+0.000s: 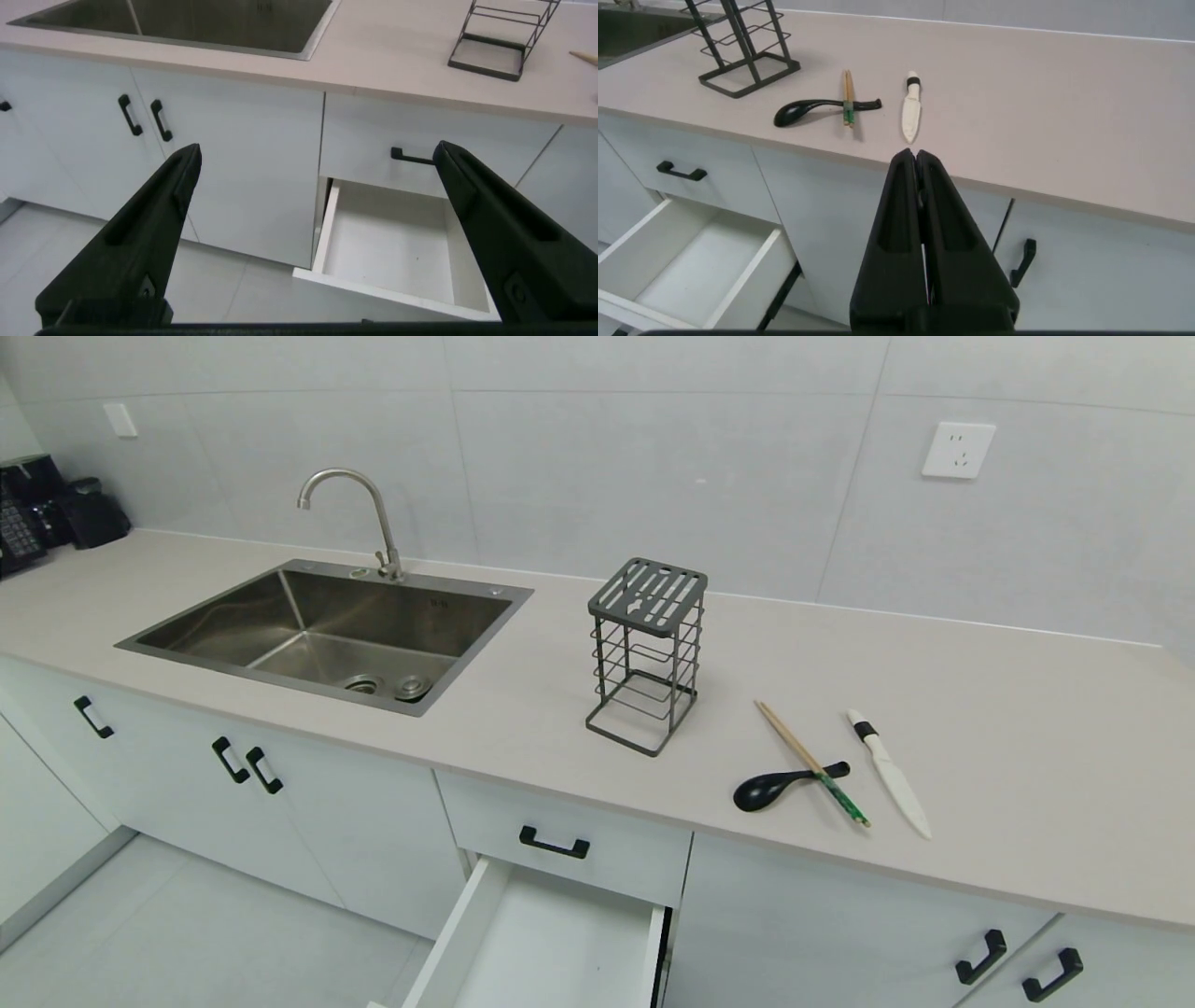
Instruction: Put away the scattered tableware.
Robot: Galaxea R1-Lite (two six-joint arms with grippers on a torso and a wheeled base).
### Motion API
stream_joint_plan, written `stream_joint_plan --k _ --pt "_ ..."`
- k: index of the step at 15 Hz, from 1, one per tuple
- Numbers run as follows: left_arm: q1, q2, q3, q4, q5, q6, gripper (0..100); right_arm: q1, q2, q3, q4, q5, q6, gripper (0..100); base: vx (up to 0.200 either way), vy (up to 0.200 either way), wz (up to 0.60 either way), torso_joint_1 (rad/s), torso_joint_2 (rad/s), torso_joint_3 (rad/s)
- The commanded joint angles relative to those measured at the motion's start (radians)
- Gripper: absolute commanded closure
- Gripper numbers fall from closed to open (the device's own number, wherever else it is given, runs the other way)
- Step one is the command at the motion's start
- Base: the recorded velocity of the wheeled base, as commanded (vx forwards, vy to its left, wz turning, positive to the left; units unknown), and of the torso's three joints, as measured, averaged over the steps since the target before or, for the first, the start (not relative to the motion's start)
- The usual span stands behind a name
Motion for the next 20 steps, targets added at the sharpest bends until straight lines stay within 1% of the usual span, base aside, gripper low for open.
stream_joint_plan --k 1,4,5,9,12,13,15,17,19,20 --pt "0.0 0.001 0.0 -0.002 0.001 0.0 0 0.0 0.001 0.0 -0.001 0.0 0.0 0 0.0 0.0 0.0 0.0 0.0 0.0" --pt "0.0 0.001 0.0 0.0 0.004 0.0 0 -0.001 0.001 0.0 -0.001 0.0 0.002 0 0.0 0.0 0.0 0.0 0.0 0.0" --pt "0.0 0.001 0.0 -0.002 0.004 0.0 0 -0.001 0.001 0.0 -0.001 0.0 0.002 0 0.2 0.0 0.0 0.002 -0.01 -0.002" --pt "0.0 0.001 0.0 0.0 0.004 0.0 0 -0.001 0.001 0.0 -0.002 0.002 0.005 0 0.0 0.0 0.0 0.0 0.0 0.0" --pt "0.0 0.001 0.0 0.0 0.004 0.0 0 0.0 0.001 0.002 -0.002 0.022 -0.001 0 0.0 0.0 0.0 0.0 0.0 0.0" --pt "0.0 0.001 0.0 0.0 0.004 -0.002 0 0.0 0.001 0.002 -0.036 0.025 -0.001 0 0.0 0.0 0.0 0.0 0.0 0.0" --pt "0.0 0.001 0.0 0.0 0.005 -0.002 0 0.0 0.001 0.002 -0.166 0.033 0.007 0 0.0 0.0 0.0 0.0 0.0 0.0" --pt "0.0 0.001 0.0 0.0 0.005 -0.003 0 0.0 0.001 0.002 -0.2 0.036 0.01 0 0.0 0.0 0.0 0.0 0.0 0.0" --pt "0.0 0.001 0.0 0.002 0.007 -0.002 0 0.0 0.001 -0.014 -0.206 0.151 0.01 0 0.0 0.0 0.0 0.0 0.0 0.0" --pt "0.0 0.001 0.0 0.002 0.005 0.0 0 0.005 0.002 -0.029 -0.203 0.181 0.01 0 0.0 0.0 0.0 0.0 0.0 0.0"
